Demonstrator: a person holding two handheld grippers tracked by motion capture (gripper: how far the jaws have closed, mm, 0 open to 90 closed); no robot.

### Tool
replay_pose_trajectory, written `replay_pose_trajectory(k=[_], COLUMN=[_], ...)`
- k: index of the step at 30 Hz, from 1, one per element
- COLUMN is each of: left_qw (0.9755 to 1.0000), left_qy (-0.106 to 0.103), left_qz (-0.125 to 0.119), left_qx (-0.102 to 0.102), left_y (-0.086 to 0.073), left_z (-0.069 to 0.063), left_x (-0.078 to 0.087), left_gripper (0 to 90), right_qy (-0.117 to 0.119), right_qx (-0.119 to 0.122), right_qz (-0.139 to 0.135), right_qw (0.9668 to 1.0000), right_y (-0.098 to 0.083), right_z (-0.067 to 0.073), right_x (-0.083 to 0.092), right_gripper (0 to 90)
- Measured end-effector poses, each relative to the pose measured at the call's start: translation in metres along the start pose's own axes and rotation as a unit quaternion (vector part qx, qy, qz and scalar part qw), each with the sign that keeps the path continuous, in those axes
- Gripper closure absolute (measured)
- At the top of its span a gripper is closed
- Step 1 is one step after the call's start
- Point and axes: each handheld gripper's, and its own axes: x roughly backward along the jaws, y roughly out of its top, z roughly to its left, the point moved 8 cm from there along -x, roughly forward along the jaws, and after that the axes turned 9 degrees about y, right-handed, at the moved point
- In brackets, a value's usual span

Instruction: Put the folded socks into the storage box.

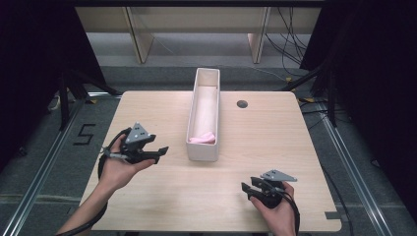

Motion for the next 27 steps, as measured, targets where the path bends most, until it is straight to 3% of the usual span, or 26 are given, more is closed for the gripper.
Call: replay_pose_trajectory(k=[2,3,6,8,9,10,11,12,13,14,15,16,18,19,20,22,23,27], left_qw=[0.9999,0.9999,0.9996,0.9995,0.9989,0.9987,0.9983,0.9973,0.9965,0.9959,0.9963,0.9948,0.9942,0.993,0.9927,0.9909,0.9912,0.9899], left_qy=[0.009,0.011,0.013,0.015,0.019,0.024,0.028,0.042,0.047,0.052,0.049,0.052,0.057,0.068,0.069,0.07,0.065,0.084], left_qz=[-0.002,-0.002,-0.002,-0.001,-0.004,-0.005,-0.009,-0.005,-0.009,-0.001,-0.002,0.002,0.001,0.004,0.002,-0.003,-0.009,-0.004], left_qx=[0.011,0.008,0.026,0.027,0.043,0.044,0.05,0.06,0.069,0.074,0.07,0.087,0.091,0.096,0.099,0.115,0.114,0.114], left_y=[-0.009,-0.014,-0.03,-0.042,-0.048,-0.054,-0.058,-0.068,-0.075,-0.085,-0.09,-0.101,-0.111,-0.118,-0.121,-0.127,-0.128,-0.139], left_z=[0.001,0.003,0.0,0.0,-0.001,0.0,0.0,0.0,0.0,-0.002,-0.002,-0.003,-0.002,-0.001,-0.001,-0.001,-0.001,0.001], left_x=[0.003,0.005,0.009,0.012,0.013,0.014,0.015,0.017,0.017,0.019,0.019,0.021,0.022,0.024,0.024,0.026,0.025,0.025], left_gripper=[37.1,37.0,36.9,36.9,36.9,36.9,36.8,36.8,36.8,36.8,36.8,36.8,36.8,36.8,36.8,36.8,36.6,35.6], right_qy=[0.003,-0.004,-0.006,-0.007,-0.002,0.0,-0.008,0.001,-0.005,0.001,-0.001,0.005,-0.002,-0.007,-0.005,-0.003,-0.003,-0.013], right_qx=[-0.014,0.003,0.004,0.004,-0.012,-0.013,0.006,-0.011,0.003,-0.013,-0.005,0.002,-0.007,0.007,-0.01,-0.008,-0.01,0.012], right_qz=[0.002,0.0,-0.002,-0.002,0.0,0.0,-0.003,-0.007,-0.002,-0.004,-0.003,-0.004,-0.005,-0.003,0.0,-0.008,-0.007,-0.001], right_qw=[0.9999,1.0,1.0,1.0,0.9999,0.9999,0.9999,0.9999,1.0,0.9999,1.0,1.0,1.0,0.9999,0.9999,0.9999,0.9999,0.9998], right_y=[-0.001,0.0,0.0,0.0,-0.001,-0.001,0.0,0.0,0.0,-0.001,-0.001,0.0,0.0,0.0,-0.001,-0.001,-0.001,-0.001], right_z=[0.002,-0.001,-0.002,-0.002,0.001,0.002,-0.002,0.001,-0.002,0.001,-0.001,-0.002,-0.001,-0.003,0.0,0.001,0.001,-0.003], right_x=[0.0,0.001,0.001,0.001,0.001,0.001,0.002,0.001,0.002,0.001,0.001,0.0,0.001,0.001,0.001,0.0,0.0,0.0], right_gripper=[53.2,53.1,52.7,52.5,52.4,52.3,52.3,52.3,52.1,52.1,51.9,51.8,51.4,51.3,51.2,51.0,50.9,50.5])
